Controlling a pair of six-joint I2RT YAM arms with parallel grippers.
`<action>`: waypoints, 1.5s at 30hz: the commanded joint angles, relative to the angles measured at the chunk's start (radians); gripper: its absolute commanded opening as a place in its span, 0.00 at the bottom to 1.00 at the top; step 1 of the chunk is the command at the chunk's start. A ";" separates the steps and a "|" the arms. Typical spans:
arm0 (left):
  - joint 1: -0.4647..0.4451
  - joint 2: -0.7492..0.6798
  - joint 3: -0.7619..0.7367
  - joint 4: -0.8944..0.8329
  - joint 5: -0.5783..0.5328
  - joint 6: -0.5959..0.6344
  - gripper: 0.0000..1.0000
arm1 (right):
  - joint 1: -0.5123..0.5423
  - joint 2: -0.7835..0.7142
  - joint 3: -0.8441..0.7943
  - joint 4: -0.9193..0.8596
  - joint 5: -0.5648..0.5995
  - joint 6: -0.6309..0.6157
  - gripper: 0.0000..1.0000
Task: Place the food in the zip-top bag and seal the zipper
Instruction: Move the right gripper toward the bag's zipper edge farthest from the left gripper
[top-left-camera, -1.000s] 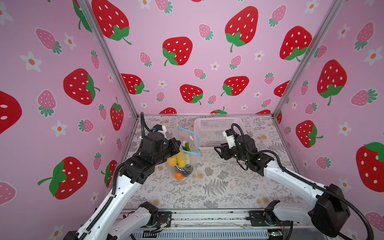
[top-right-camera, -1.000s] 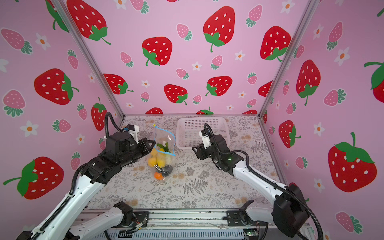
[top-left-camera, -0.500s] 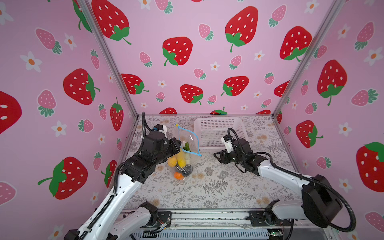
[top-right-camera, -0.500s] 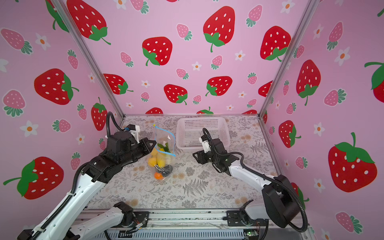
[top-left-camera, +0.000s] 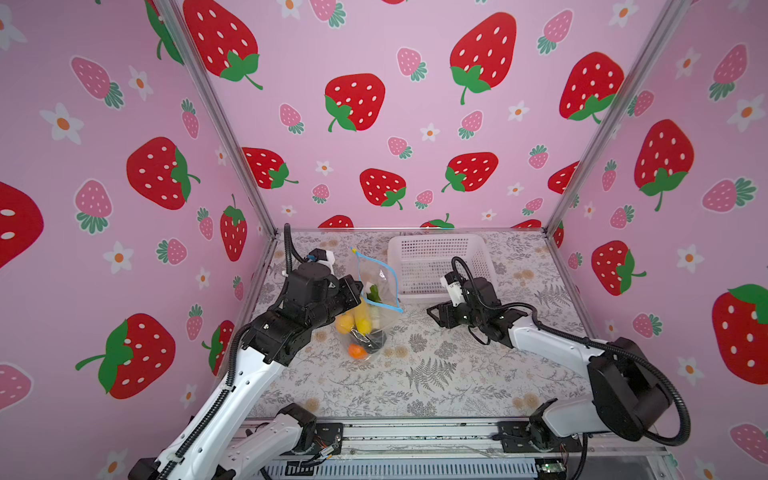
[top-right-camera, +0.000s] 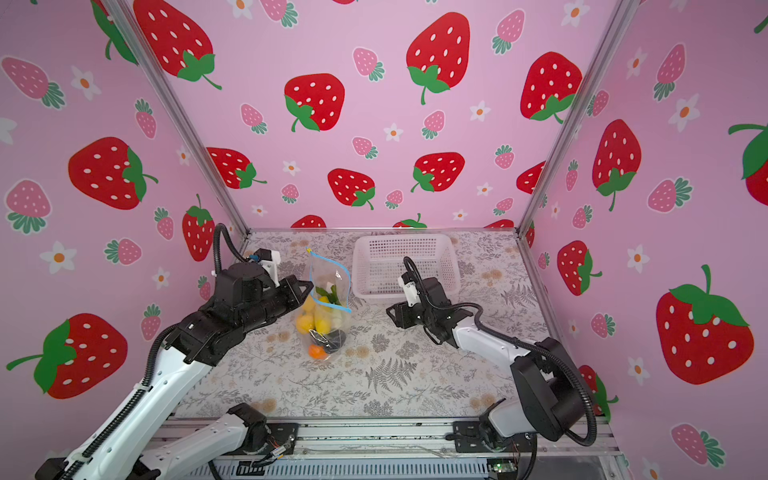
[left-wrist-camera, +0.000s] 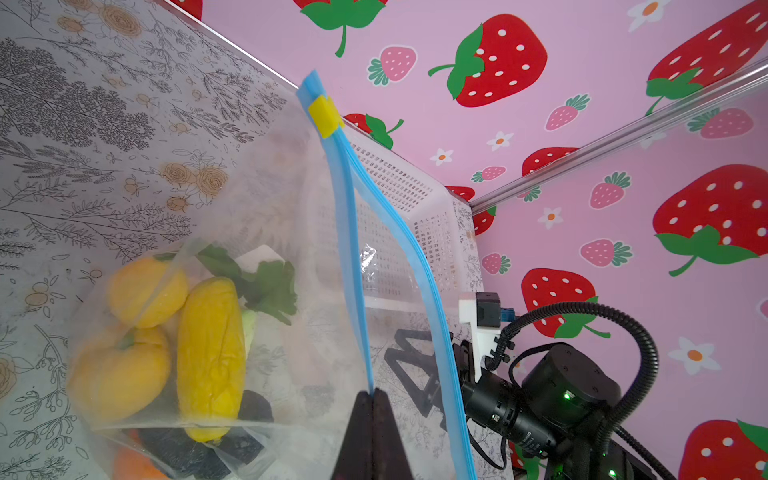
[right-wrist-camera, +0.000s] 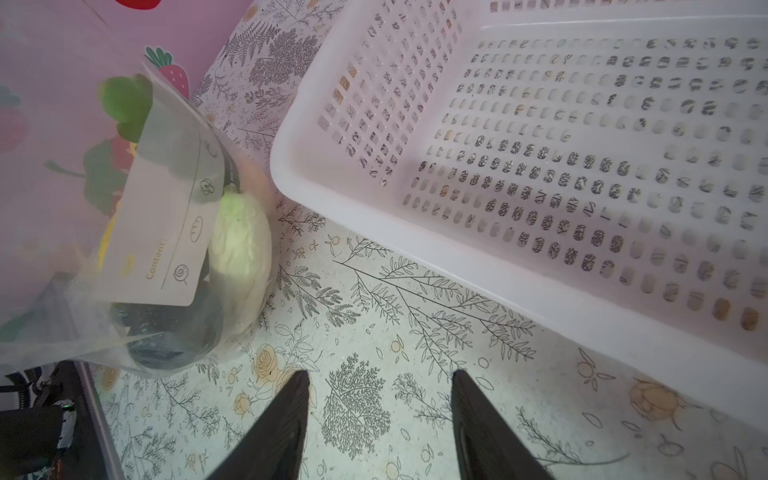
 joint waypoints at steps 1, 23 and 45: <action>0.003 -0.001 0.023 0.018 -0.001 0.005 0.00 | -0.007 0.016 0.015 0.021 -0.005 -0.008 0.57; 0.004 0.003 0.018 0.018 -0.005 0.009 0.00 | -0.055 0.113 0.099 0.023 -0.018 -0.044 0.56; 0.003 -0.011 0.006 0.017 -0.008 0.009 0.00 | -0.114 0.226 0.195 0.029 0.014 -0.091 0.56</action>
